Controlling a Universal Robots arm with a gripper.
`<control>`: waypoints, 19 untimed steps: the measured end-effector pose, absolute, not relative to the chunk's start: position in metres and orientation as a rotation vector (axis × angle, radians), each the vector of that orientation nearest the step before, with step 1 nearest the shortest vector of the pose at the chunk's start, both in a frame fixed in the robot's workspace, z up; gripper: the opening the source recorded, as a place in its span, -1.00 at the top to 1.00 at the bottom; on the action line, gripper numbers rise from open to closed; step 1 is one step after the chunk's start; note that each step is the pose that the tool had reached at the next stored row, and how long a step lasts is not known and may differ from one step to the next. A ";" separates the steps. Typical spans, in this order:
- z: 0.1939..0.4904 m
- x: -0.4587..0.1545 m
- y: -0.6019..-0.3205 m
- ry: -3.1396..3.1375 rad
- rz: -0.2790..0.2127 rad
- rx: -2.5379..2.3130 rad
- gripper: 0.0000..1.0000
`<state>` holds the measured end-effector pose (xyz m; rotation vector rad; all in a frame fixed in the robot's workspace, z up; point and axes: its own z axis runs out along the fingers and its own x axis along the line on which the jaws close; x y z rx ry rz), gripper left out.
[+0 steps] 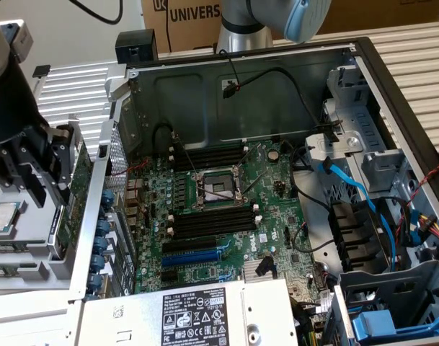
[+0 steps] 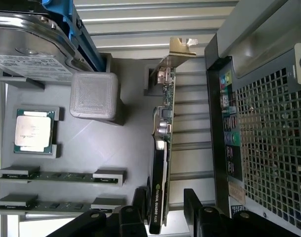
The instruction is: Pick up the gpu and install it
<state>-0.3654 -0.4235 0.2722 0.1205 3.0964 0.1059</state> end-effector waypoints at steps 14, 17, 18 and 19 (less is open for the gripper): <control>0.256 -0.368 -0.424 3.094 0.156 0.156 0.11; 0.252 -0.368 -0.424 3.093 0.161 0.169 0.11; 0.251 -0.368 -0.424 3.092 0.163 0.173 0.11; 0.249 -0.368 -0.424 3.092 0.165 0.176 0.11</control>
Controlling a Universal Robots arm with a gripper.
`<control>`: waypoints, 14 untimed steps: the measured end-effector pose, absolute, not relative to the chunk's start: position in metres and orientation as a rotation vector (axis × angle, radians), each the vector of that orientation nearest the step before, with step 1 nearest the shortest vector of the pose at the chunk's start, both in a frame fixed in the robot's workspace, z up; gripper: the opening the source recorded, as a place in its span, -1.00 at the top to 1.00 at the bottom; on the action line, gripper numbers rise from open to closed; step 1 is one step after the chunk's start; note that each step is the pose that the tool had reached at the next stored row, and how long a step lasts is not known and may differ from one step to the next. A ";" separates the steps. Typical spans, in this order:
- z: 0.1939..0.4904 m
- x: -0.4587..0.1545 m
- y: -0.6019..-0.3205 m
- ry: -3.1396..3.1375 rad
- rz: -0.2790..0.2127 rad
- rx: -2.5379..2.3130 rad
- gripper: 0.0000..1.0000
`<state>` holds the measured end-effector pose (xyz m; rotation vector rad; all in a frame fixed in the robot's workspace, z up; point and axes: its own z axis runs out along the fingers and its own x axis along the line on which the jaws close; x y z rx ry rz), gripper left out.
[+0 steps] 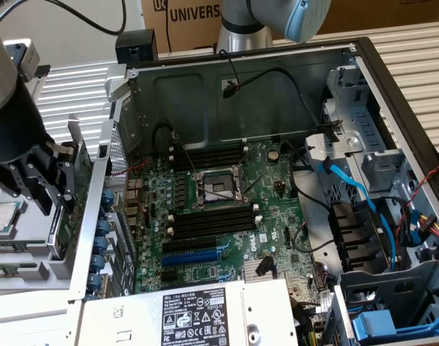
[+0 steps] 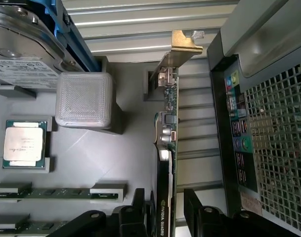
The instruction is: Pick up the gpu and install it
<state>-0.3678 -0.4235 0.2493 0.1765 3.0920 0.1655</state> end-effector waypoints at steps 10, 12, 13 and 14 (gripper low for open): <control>0.237 -0.368 -0.424 3.088 0.198 0.219 0.11; 0.236 -0.368 -0.424 3.088 0.207 0.223 0.11; 0.236 -0.368 -0.423 3.088 0.211 0.223 0.11; 0.236 -0.368 -0.423 3.088 0.211 0.223 0.11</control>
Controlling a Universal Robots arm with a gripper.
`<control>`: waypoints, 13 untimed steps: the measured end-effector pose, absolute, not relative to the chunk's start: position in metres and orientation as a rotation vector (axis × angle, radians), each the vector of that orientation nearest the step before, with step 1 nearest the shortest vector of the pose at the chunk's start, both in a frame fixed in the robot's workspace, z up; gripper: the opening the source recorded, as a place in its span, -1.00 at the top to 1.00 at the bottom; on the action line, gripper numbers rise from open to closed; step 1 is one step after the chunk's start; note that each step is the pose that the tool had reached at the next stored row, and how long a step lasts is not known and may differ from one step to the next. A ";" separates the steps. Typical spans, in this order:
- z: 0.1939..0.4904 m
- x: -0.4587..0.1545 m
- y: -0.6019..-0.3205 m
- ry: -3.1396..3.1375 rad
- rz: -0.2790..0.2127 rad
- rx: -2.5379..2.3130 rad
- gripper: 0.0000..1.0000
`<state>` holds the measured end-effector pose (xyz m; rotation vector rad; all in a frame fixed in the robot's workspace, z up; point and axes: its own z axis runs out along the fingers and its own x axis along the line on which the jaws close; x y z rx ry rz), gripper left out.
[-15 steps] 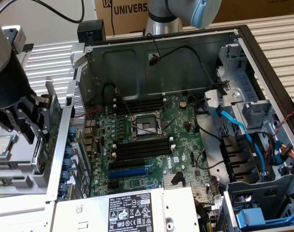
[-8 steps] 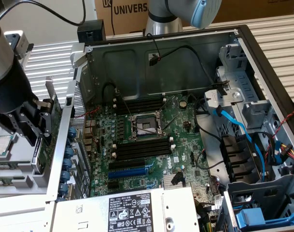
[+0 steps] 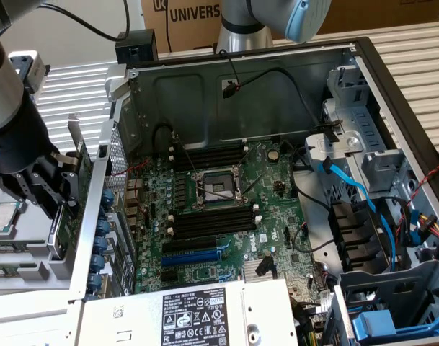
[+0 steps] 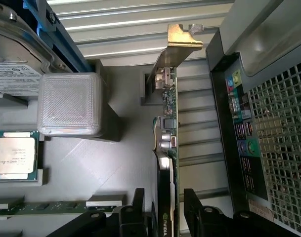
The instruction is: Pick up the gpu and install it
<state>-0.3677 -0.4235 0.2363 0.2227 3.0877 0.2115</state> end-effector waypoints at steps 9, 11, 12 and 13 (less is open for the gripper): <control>0.236 -0.368 -0.424 3.088 0.207 0.222 0.11; 0.235 -0.368 -0.424 3.088 0.206 0.222 0.11; 0.235 -0.368 -0.423 3.088 0.204 0.223 0.11; 0.235 -0.368 -0.423 3.088 0.200 0.223 0.11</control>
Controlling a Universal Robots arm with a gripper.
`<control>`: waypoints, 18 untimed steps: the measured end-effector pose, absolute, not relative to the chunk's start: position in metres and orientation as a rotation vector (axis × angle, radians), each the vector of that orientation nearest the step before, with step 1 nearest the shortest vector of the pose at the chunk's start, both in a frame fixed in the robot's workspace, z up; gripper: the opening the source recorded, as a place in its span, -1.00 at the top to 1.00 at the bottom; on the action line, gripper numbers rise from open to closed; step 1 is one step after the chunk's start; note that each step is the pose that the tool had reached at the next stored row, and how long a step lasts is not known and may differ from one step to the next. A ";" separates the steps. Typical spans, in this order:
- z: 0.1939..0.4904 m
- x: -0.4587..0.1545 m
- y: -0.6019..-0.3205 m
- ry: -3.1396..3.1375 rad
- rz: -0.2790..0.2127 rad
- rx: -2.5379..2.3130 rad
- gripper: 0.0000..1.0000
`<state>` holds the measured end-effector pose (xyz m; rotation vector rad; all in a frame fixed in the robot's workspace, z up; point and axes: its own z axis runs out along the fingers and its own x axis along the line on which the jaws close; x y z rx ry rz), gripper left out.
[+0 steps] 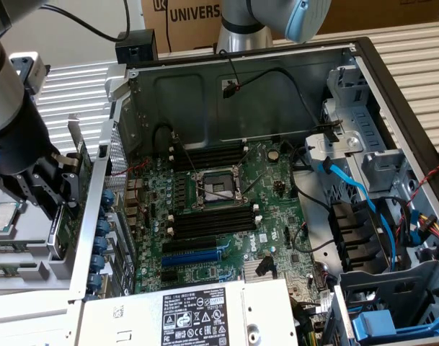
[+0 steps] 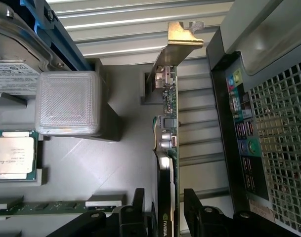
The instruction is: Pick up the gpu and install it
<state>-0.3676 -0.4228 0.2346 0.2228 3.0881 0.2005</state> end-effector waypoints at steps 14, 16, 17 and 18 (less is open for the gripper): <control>0.234 -0.367 -0.421 3.098 0.164 0.223 0.11; 0.234 -0.367 -0.421 3.098 0.164 0.223 0.11; 0.234 -0.367 -0.421 3.098 0.164 0.223 0.11; 0.234 -0.367 -0.421 3.098 0.164 0.223 0.15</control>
